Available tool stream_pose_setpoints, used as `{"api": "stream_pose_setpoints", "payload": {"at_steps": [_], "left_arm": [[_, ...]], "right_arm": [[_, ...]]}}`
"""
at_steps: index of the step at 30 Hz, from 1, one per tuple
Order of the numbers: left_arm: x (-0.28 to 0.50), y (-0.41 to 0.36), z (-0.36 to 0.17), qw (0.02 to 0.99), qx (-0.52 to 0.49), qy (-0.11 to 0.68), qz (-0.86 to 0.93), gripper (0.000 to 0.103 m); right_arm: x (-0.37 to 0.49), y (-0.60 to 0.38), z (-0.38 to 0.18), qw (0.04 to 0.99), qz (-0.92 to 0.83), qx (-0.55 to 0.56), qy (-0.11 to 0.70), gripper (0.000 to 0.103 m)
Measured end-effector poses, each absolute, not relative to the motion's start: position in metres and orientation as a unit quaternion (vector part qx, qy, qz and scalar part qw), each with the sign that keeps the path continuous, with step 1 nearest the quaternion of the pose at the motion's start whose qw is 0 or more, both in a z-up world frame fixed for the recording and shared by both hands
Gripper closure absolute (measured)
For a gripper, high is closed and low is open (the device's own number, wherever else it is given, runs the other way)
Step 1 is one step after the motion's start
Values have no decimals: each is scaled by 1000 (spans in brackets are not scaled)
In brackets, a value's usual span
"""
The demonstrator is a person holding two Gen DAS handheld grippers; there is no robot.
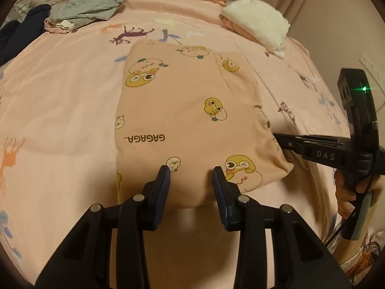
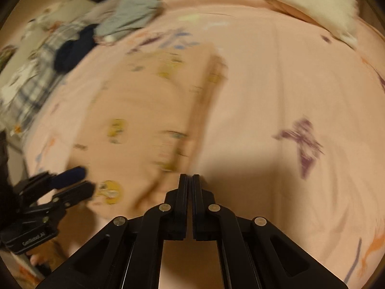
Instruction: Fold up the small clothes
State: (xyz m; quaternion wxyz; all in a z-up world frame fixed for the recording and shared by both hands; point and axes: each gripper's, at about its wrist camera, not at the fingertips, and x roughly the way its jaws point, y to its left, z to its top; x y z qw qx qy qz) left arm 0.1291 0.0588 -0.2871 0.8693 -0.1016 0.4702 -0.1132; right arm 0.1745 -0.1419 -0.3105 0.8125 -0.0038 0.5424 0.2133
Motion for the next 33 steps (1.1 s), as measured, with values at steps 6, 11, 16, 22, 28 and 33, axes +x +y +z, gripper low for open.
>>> {"api": "stream_pose_setpoints", "payload": {"at_steps": [6, 11, 16, 22, 28, 33], "left_arm": [[122, 64, -287, 866, -120, 472, -113, 65], [122, 64, -287, 867, -118, 471, -115, 61], [125, 62, -288, 866, -114, 472, -121, 55], [121, 64, -287, 865, -107, 474, -125, 54], [115, 69, -284, 863, -102, 483, -111, 51], [116, 77, -254, 885, -78, 455, -66, 41]], "right_arm": [[159, -140, -277, 824, 263, 28, 502, 103], [148, -111, -280, 797, 329, 14, 505, 103], [161, -106, -314, 783, 296, -3, 547, 103], [164, -118, -310, 787, 286, 8, 546, 103], [149, -117, -303, 791, 263, 2, 552, 103], [148, -119, -268, 832, 244, -6, 497, 98]]}}
